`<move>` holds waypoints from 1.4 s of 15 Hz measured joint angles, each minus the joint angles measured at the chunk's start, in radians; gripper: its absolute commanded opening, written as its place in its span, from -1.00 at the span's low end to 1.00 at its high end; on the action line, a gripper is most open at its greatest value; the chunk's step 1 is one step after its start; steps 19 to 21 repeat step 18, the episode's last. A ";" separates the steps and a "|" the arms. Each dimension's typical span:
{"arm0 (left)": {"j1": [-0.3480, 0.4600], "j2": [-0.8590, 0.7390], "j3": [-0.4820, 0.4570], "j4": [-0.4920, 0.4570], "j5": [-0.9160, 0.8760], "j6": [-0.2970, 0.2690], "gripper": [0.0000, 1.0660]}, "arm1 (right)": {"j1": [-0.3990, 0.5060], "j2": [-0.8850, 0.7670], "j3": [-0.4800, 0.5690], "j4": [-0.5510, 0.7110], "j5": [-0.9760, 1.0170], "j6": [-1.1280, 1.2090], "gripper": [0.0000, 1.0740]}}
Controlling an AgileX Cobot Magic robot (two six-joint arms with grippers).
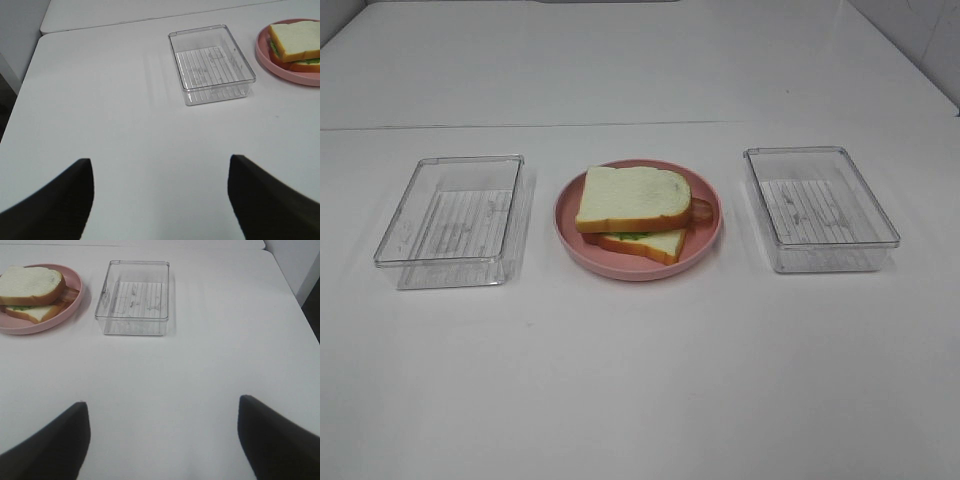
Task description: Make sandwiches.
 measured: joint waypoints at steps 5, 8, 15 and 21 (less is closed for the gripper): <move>0.000 0.000 0.000 0.000 0.000 0.000 0.35 | 0.000 0.000 0.000 0.001 0.000 0.000 0.42; 0.000 0.000 0.000 0.000 0.000 0.000 0.35 | 0.000 0.000 0.000 0.001 0.000 0.000 0.42; 0.000 0.000 0.000 0.000 0.000 0.000 0.35 | 0.000 0.000 0.000 0.001 0.000 0.000 0.42; 0.000 0.000 0.000 0.000 0.000 0.000 0.35 | 0.000 0.000 0.000 0.001 0.000 0.000 0.42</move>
